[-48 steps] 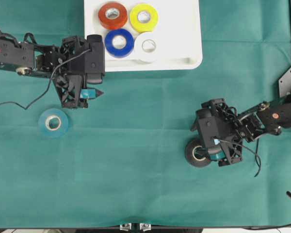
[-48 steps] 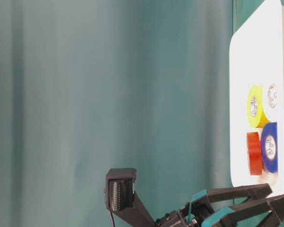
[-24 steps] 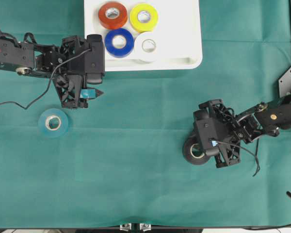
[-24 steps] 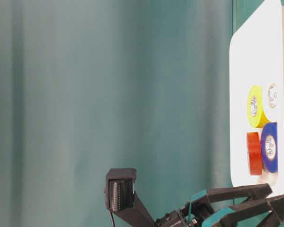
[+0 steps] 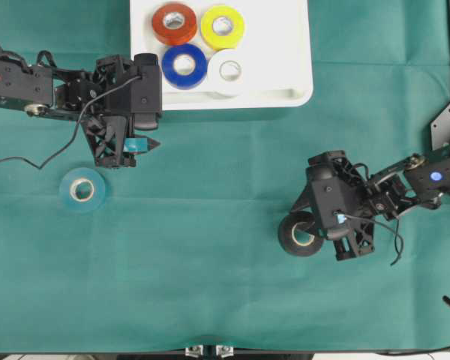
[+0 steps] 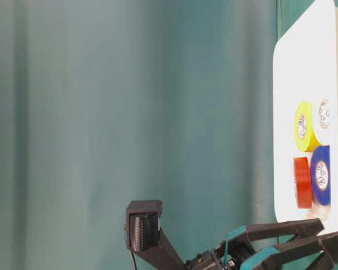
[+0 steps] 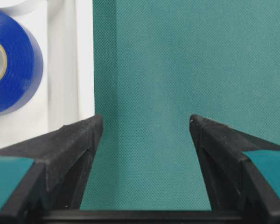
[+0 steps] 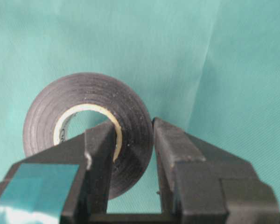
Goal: Put the tape alternately from left to right into the white case.
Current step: 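Lower the right gripper onto the black tape roll and grasp it, then carry the black roll into the tray's top-right corner and release, then raise the right gripper out of the tray and hold it above, then lower the left gripper onto the teal tape roll and grasp it, then carry the teal roll into the tray beside the black roll and release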
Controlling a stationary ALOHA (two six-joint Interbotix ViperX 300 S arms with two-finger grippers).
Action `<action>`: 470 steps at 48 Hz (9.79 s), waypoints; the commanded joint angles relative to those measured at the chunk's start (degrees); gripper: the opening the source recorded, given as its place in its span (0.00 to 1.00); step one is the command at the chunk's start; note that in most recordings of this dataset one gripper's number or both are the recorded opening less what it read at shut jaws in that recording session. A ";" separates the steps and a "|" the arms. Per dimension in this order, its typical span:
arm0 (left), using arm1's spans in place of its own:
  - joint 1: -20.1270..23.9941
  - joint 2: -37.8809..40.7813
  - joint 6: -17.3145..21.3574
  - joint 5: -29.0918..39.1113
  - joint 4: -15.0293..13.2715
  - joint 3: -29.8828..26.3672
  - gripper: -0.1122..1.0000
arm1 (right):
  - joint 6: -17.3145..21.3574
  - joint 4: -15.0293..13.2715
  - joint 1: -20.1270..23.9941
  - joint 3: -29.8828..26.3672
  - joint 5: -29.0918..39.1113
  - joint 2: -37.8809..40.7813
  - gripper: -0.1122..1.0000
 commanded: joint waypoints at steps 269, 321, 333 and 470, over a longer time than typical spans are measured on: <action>-2.81 -1.41 0.00 0.18 -0.18 0.97 0.94 | -2.11 -14.68 -24.17 -7.21 -0.44 2.37 0.82; -9.05 -9.49 -9.93 5.45 -0.26 11.43 0.94 | -2.02 -14.68 -23.91 -7.29 -0.70 2.37 0.82; -11.07 -9.76 -10.28 5.54 -0.18 13.10 0.94 | -1.93 -14.77 -23.82 -7.56 -0.70 2.37 0.82; -12.30 -12.48 -14.15 4.13 -0.18 10.02 0.06 | -1.76 -14.68 -23.03 -6.94 -0.70 2.46 0.82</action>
